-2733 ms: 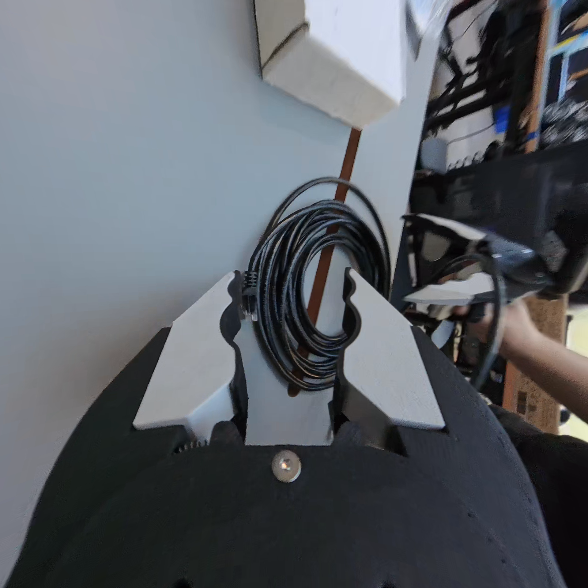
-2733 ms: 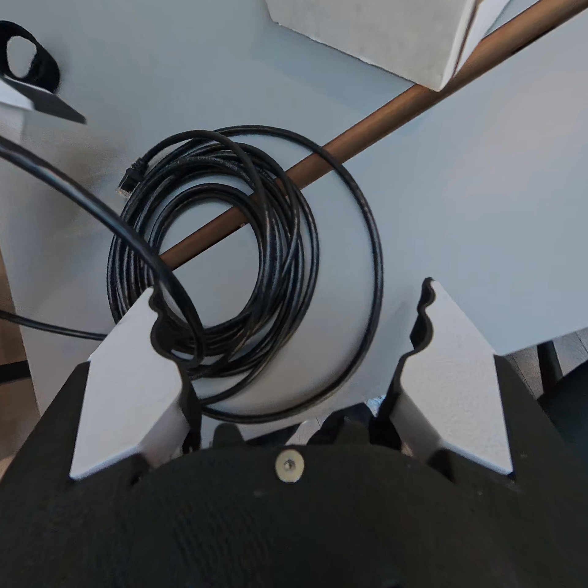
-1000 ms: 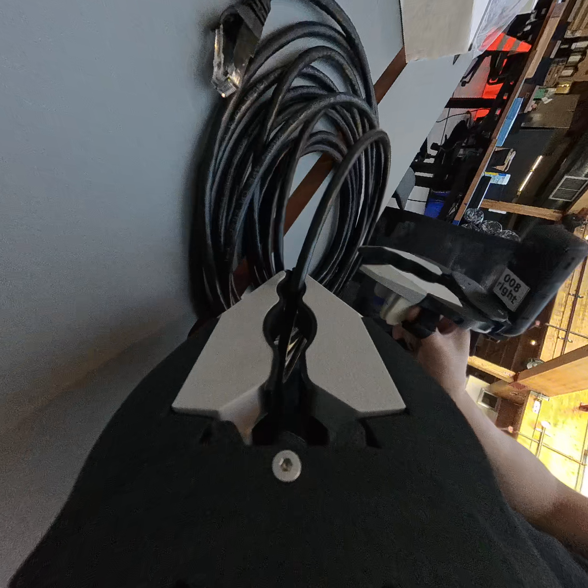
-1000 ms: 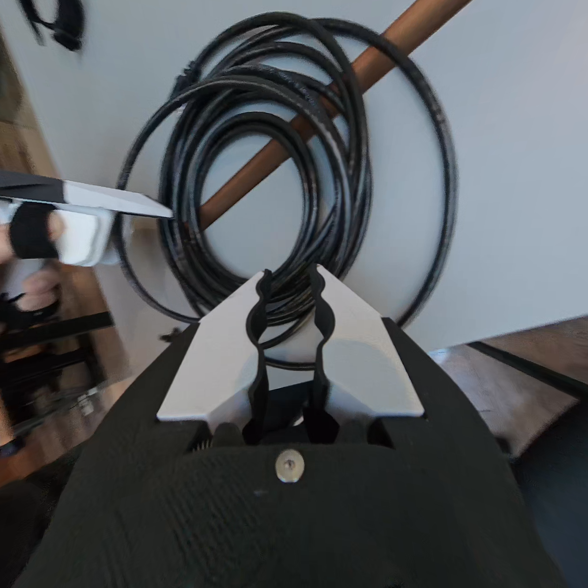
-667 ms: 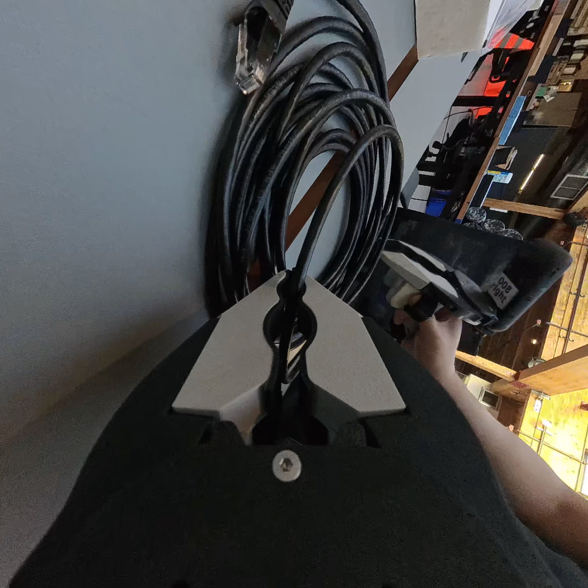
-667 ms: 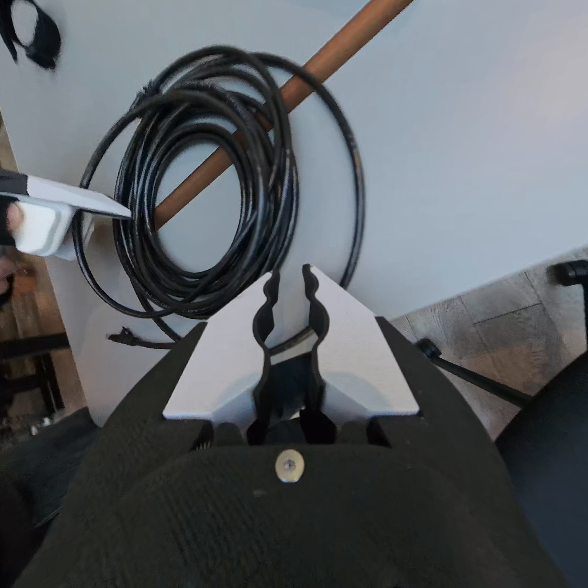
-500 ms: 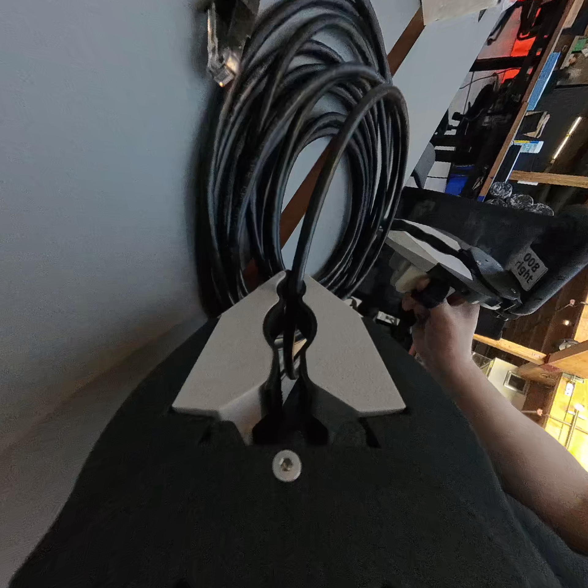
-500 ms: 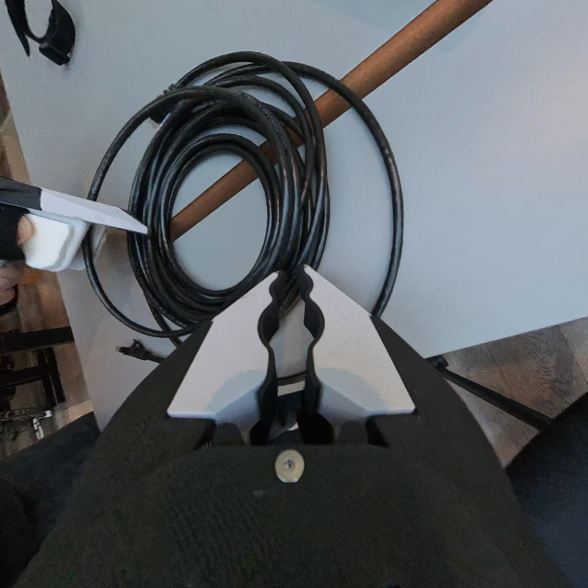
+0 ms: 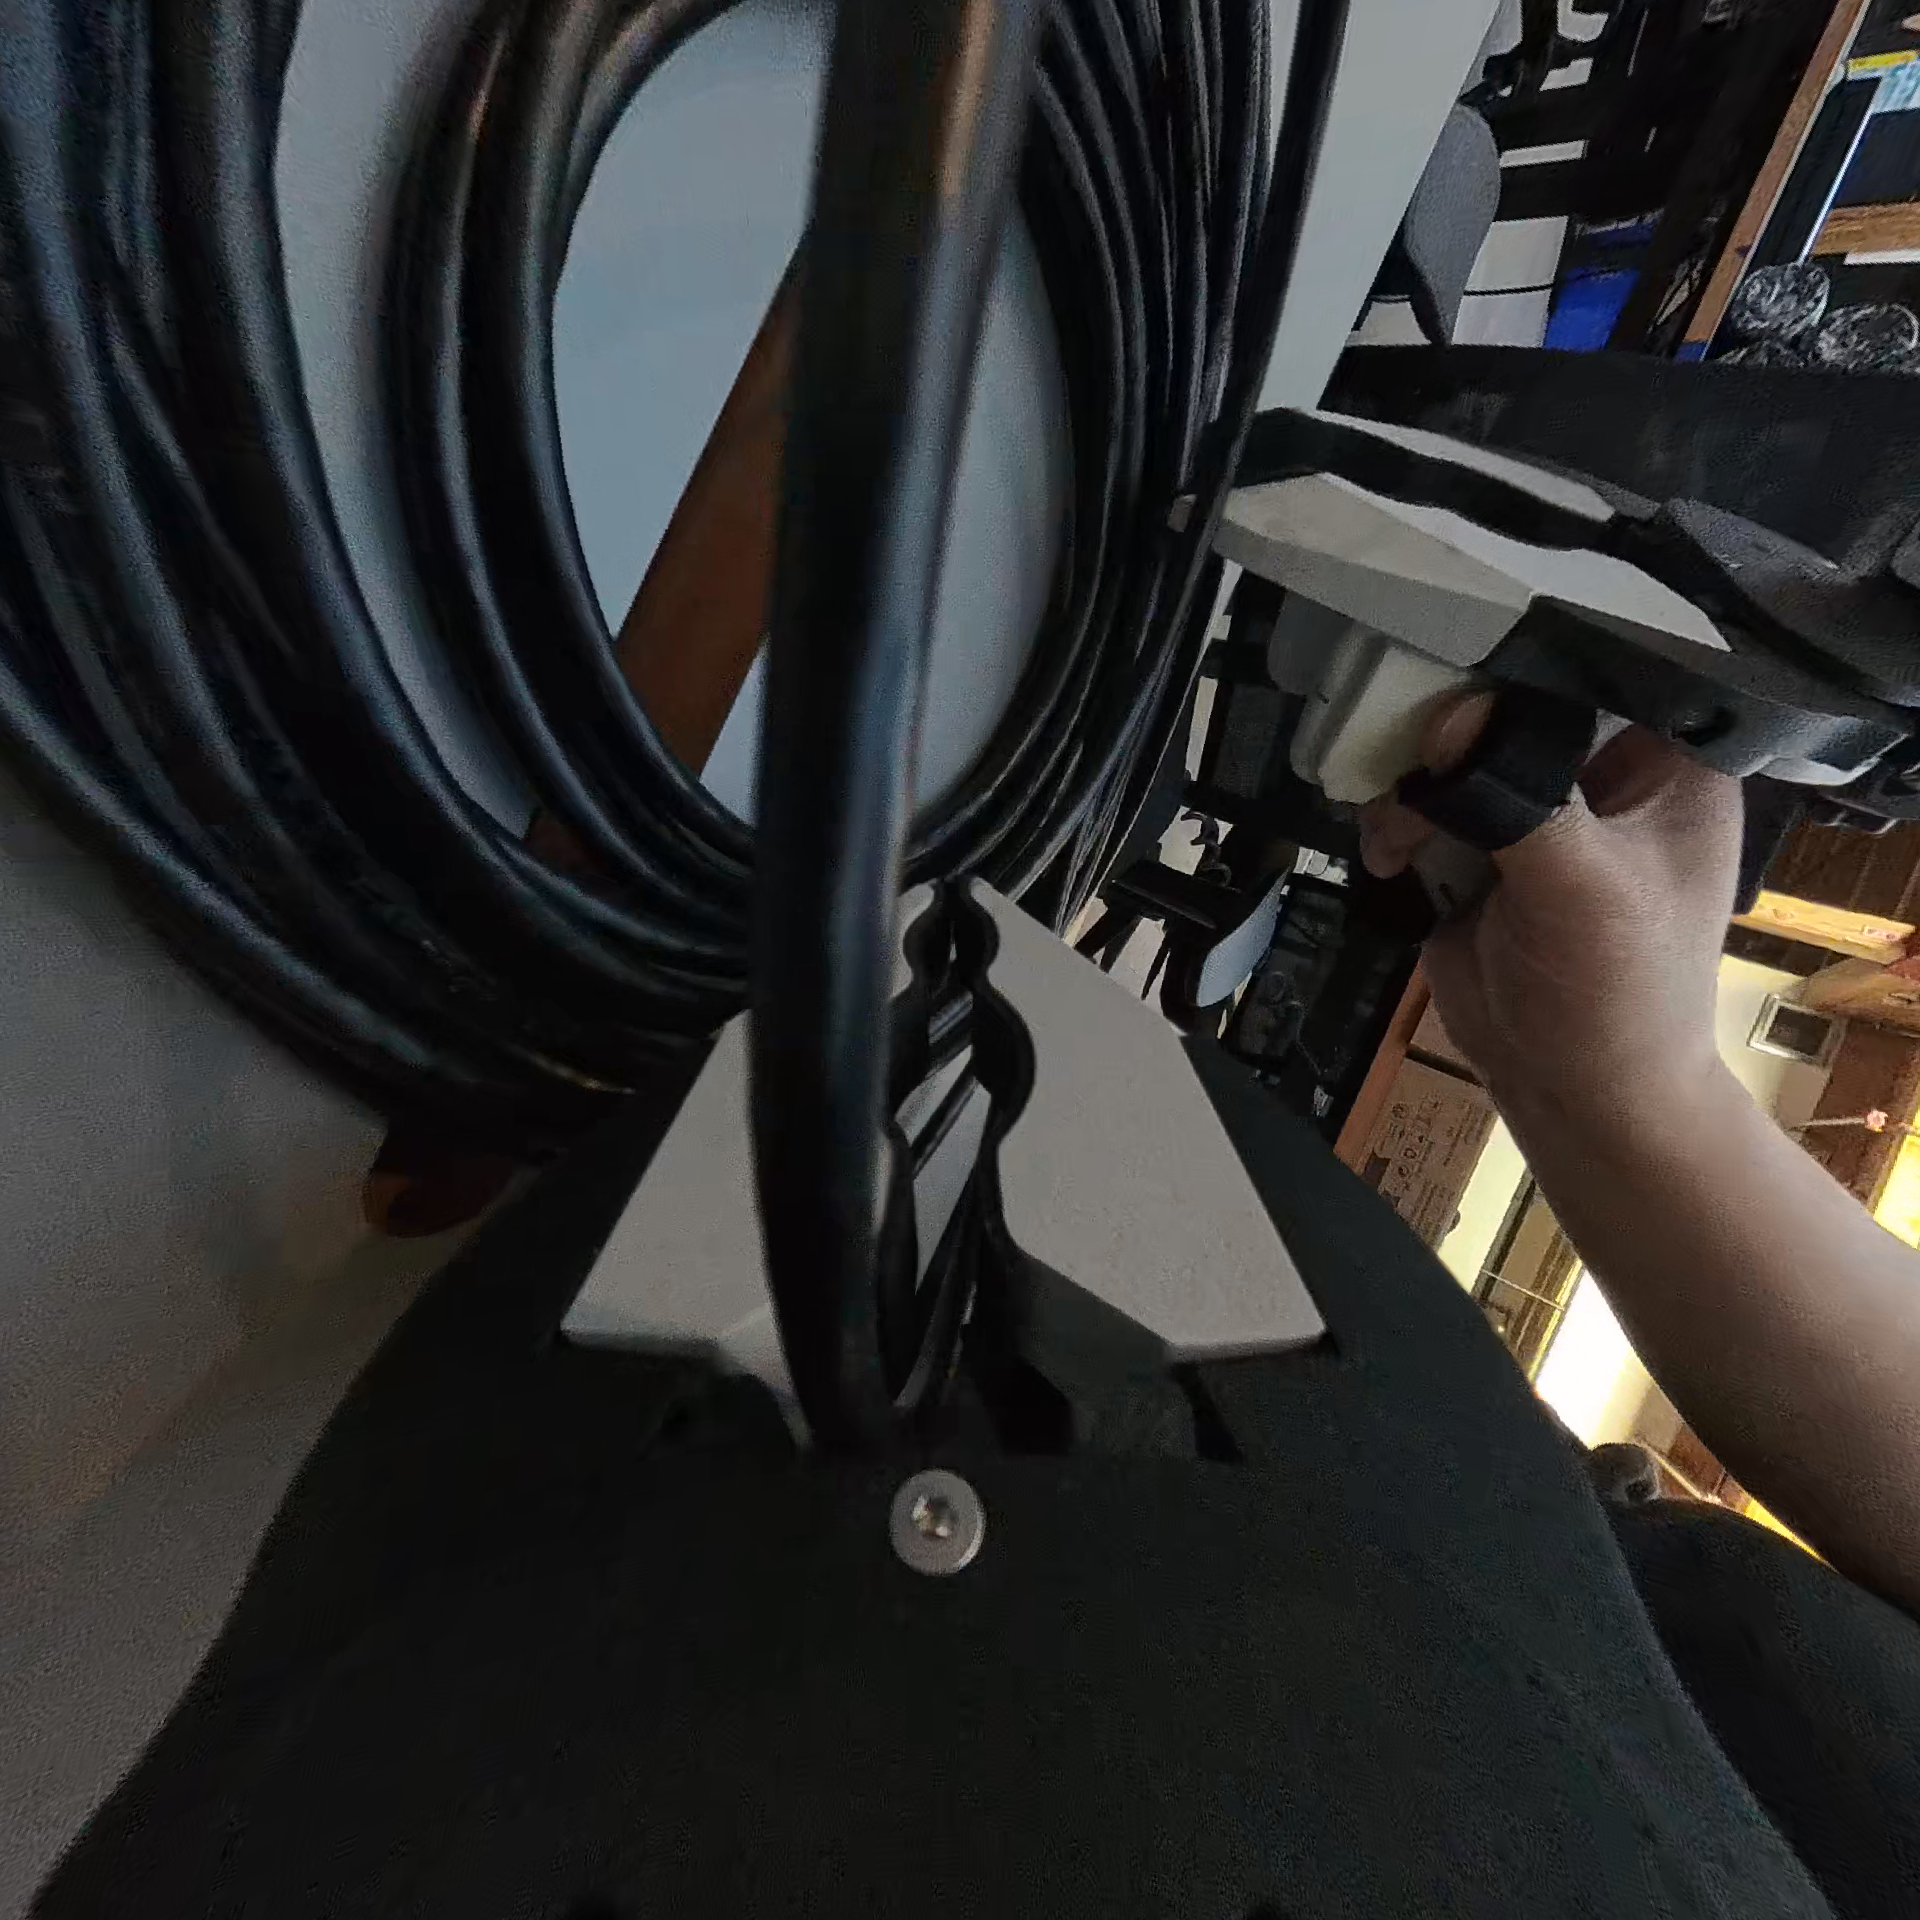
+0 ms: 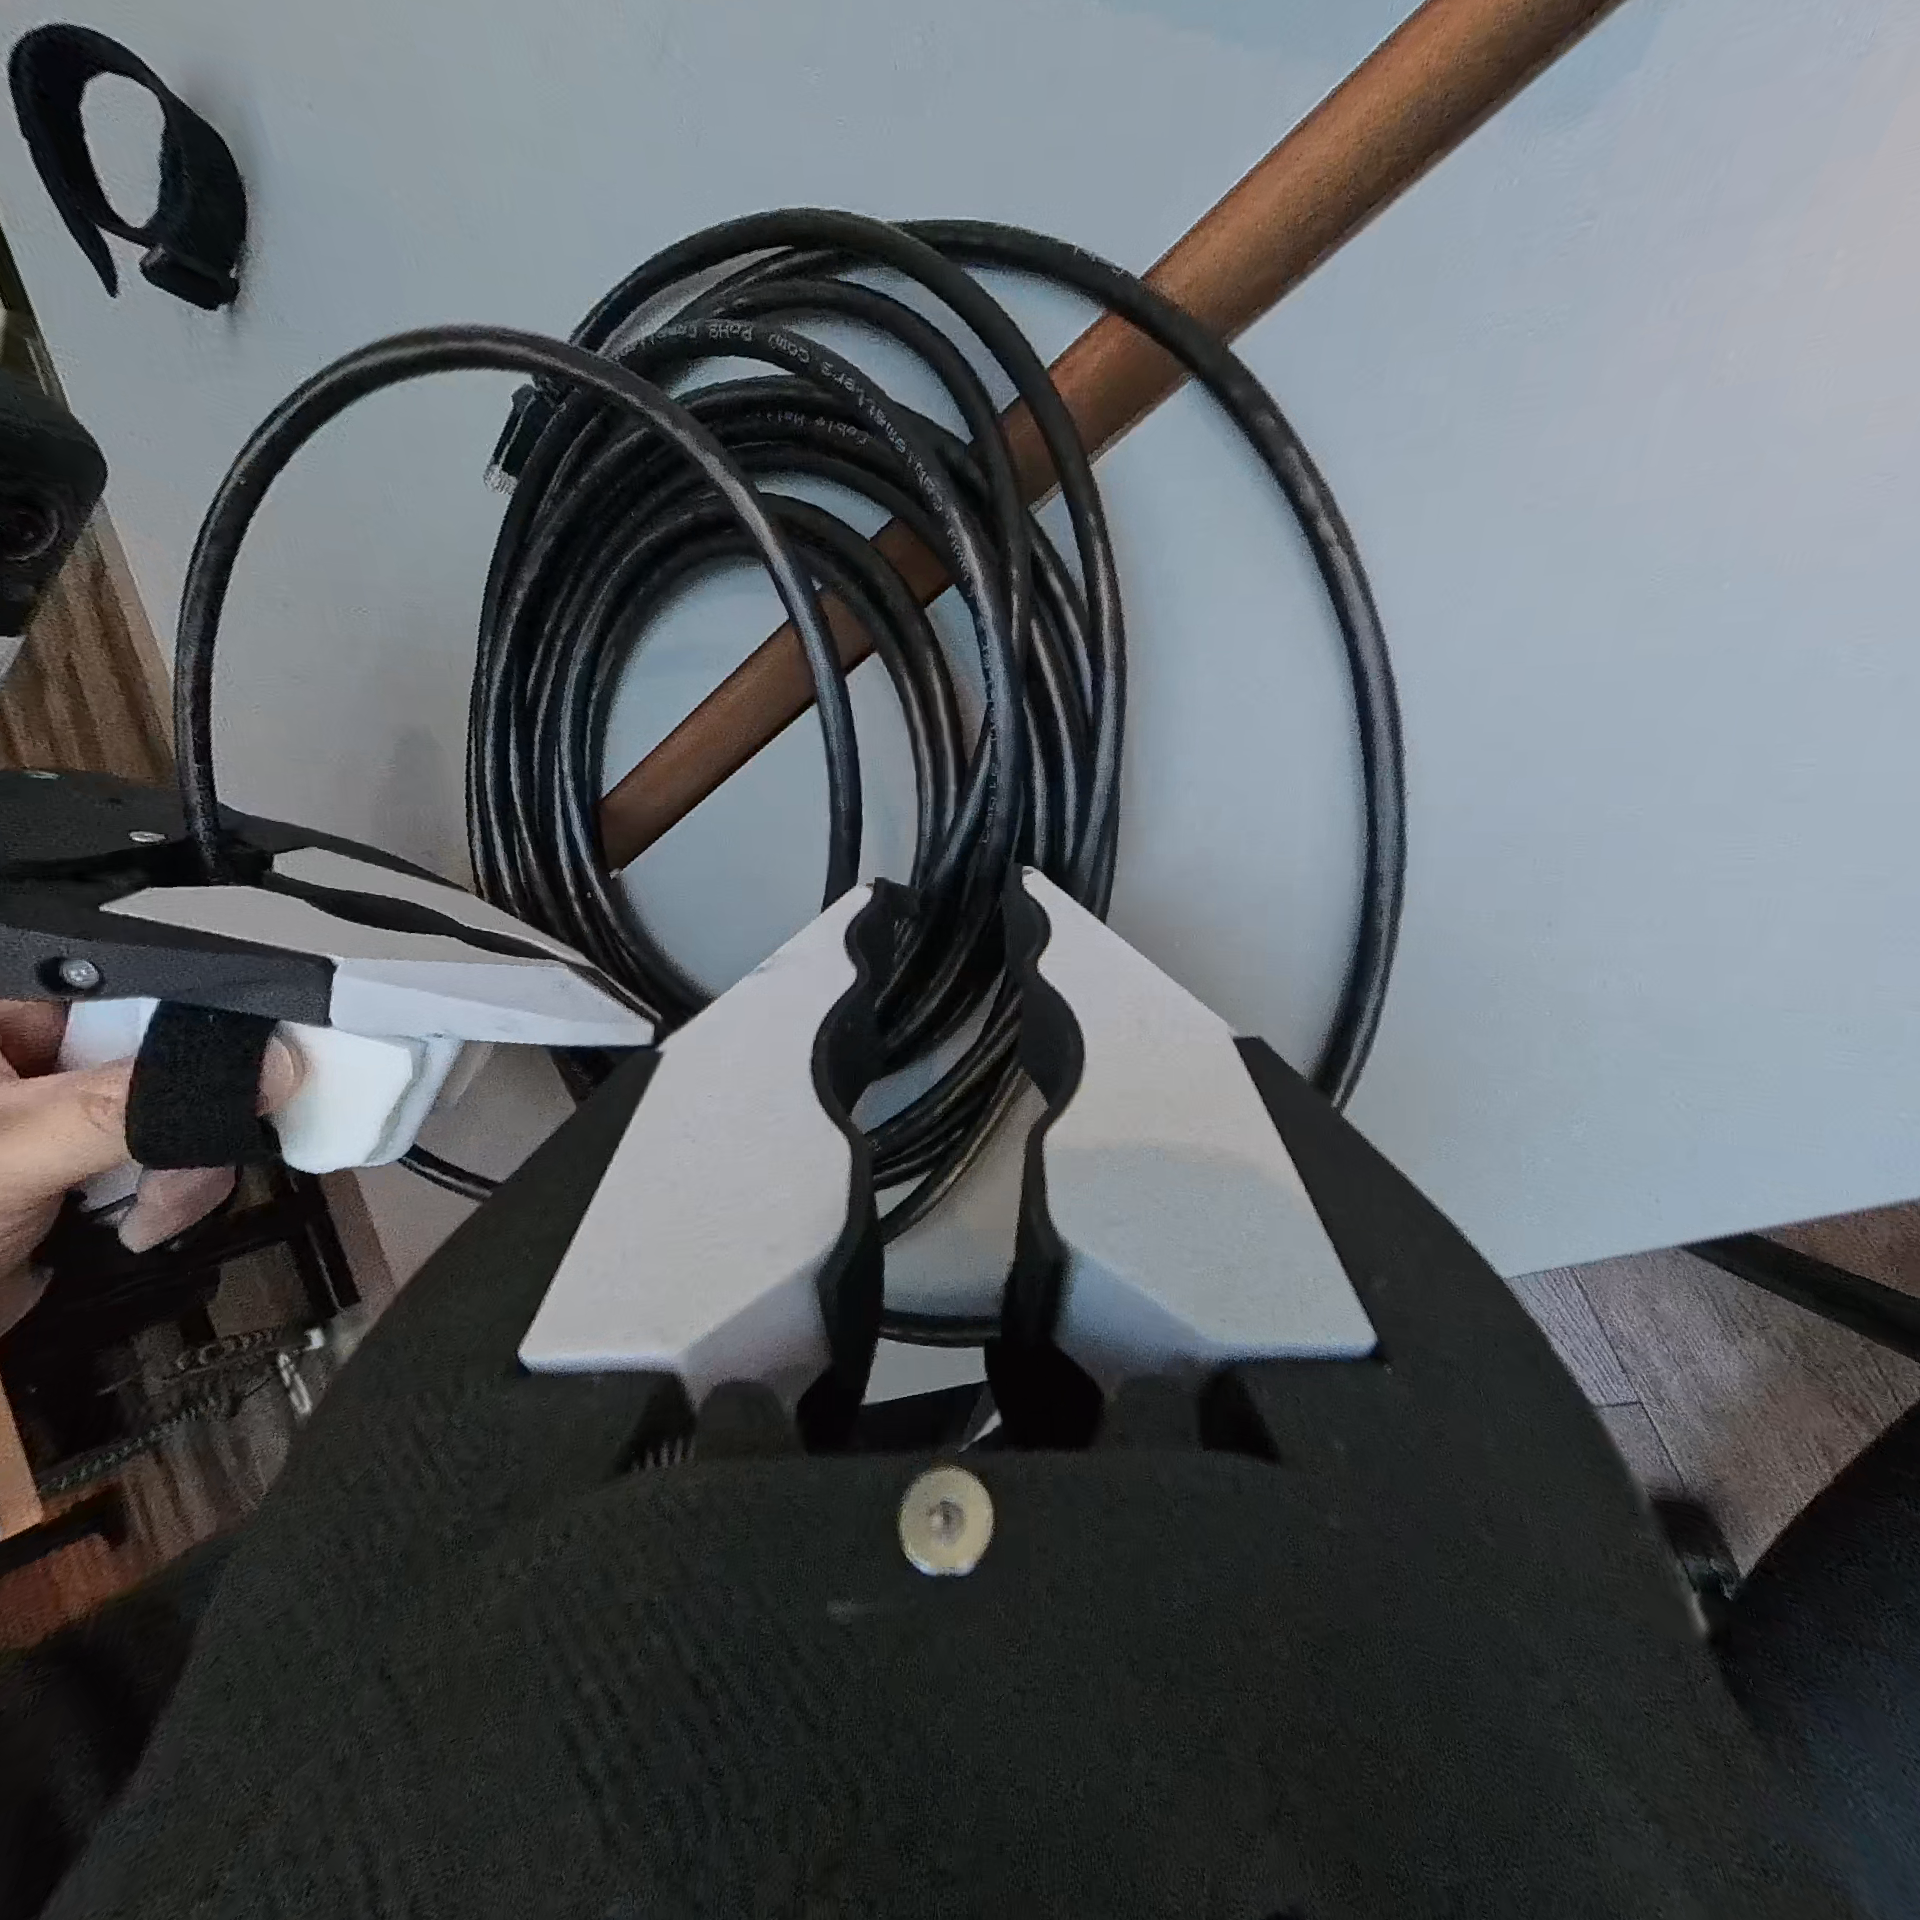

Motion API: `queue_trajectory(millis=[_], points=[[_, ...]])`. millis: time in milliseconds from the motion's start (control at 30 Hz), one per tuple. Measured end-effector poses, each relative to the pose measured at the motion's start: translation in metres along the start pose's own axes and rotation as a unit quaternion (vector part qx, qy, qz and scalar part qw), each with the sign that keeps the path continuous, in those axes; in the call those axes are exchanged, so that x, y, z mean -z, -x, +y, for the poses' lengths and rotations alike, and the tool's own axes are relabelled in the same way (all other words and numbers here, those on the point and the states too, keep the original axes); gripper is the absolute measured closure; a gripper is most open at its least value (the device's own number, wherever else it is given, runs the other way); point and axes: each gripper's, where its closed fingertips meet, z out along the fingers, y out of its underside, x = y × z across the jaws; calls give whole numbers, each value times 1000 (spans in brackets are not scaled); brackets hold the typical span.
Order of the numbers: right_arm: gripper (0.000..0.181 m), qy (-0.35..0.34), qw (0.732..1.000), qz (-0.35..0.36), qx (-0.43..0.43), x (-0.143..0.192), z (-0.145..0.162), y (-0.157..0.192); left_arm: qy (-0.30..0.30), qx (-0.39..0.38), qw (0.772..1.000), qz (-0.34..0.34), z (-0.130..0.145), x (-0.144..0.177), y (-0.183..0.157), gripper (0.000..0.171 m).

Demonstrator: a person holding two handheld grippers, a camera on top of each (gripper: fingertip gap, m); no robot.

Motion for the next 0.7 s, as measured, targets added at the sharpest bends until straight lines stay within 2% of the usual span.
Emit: queue_trajectory(millis=[133, 167, 233, 467, 700], points=[[162, -18, 998, -38, -55, -3, -14, 0, 2, 5, 1000, -5, -1, 3, 7, 171], [170, -3, 996, -56, -73, -6, -13, 1, 3, 4, 1000, -5, -1, 3, 7, 171], [175, 32, 991, -86, -101, -7, -8, 2, 5, 4, 1000, -11, -2, 3, 9, 171], [177, 78, 964, -172, -189, 43, 2, 18, -15, -4, 1000, -8, -7, 8, 0, 171], [176, 118, 955, -208, -174, 75, -21, 52, 2, -52, 999, -5, -13, -6, -22, 171]])
